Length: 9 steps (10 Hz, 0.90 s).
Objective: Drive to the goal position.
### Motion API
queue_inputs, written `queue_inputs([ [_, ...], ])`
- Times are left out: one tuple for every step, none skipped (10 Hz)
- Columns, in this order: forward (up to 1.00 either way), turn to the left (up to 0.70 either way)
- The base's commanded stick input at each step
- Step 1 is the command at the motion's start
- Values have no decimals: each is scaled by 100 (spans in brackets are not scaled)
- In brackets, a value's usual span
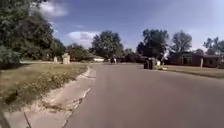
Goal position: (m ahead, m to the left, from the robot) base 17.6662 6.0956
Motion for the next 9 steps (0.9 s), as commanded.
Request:
queue_inputs([
  [100,0],
  [100,0],
  [100,0],
  [100,0],
  [100,0],
  [100,0],
  [100,2],
  [100,2],
  [100,2],
])
